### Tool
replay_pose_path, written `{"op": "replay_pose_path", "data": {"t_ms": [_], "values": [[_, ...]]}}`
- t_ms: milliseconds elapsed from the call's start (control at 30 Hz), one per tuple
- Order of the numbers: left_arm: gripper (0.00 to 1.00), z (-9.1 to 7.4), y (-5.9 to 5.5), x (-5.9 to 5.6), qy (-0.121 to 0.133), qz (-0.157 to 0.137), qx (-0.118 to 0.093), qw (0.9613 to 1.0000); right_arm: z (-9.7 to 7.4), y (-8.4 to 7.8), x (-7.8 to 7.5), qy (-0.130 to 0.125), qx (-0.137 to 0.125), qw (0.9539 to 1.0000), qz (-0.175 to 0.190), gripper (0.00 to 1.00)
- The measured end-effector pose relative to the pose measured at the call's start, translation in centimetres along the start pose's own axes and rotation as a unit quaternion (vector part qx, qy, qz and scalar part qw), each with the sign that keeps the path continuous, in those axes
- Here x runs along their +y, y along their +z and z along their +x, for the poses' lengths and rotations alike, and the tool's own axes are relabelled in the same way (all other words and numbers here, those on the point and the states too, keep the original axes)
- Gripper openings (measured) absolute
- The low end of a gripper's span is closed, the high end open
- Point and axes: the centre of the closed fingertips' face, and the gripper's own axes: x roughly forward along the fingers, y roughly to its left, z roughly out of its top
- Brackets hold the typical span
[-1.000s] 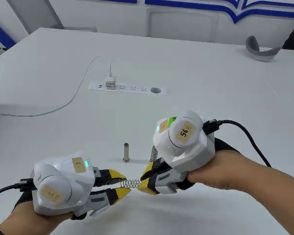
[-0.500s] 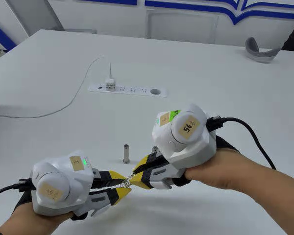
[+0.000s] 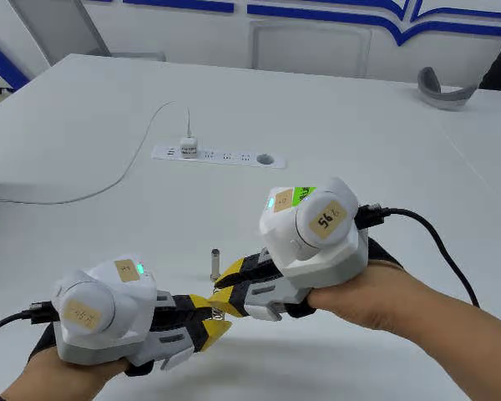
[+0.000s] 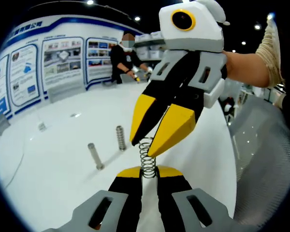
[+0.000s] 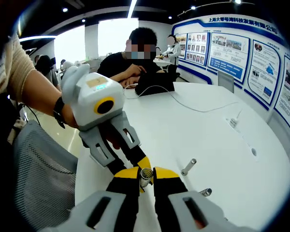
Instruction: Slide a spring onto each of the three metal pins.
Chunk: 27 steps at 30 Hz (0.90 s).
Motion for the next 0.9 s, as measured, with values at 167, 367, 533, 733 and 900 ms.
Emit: {"op": "replay_pose_path", "data": {"t_ms": [167, 367, 533, 733, 900], "values": [[0.1, -0.13, 0.21, 0.07, -0.001, -0.015, -0.008, 0.9998, 0.09, 0.06, 0.06, 0.0, -0.003, 1.0, -0.002, 0.14], [0.1, -0.13, 0.37, 0.31, 0.001, -0.021, -0.014, 0.9997, 0.13, -0.1, -0.1, -0.005, -0.006, 1.0, 0.002, 0.16], [0.1, -0.07, 0.4, 0.39, 0.002, -0.024, -0.015, 0.9996, 0.13, -0.11, -0.37, -0.009, -0.01, 0.9999, 0.005, 0.13], [0.1, 0.02, 0.45, 0.54, 0.004, -0.018, -0.016, 0.9997, 0.14, 0.04, -0.4, -0.007, -0.019, 0.9997, 0.013, 0.12], [0.11, 0.04, 0.61, 0.84, 0.012, 0.0, -0.018, 0.9998, 0.18, 0.21, -0.55, -0.011, -0.023, 0.9996, 0.013, 0.12]]}}
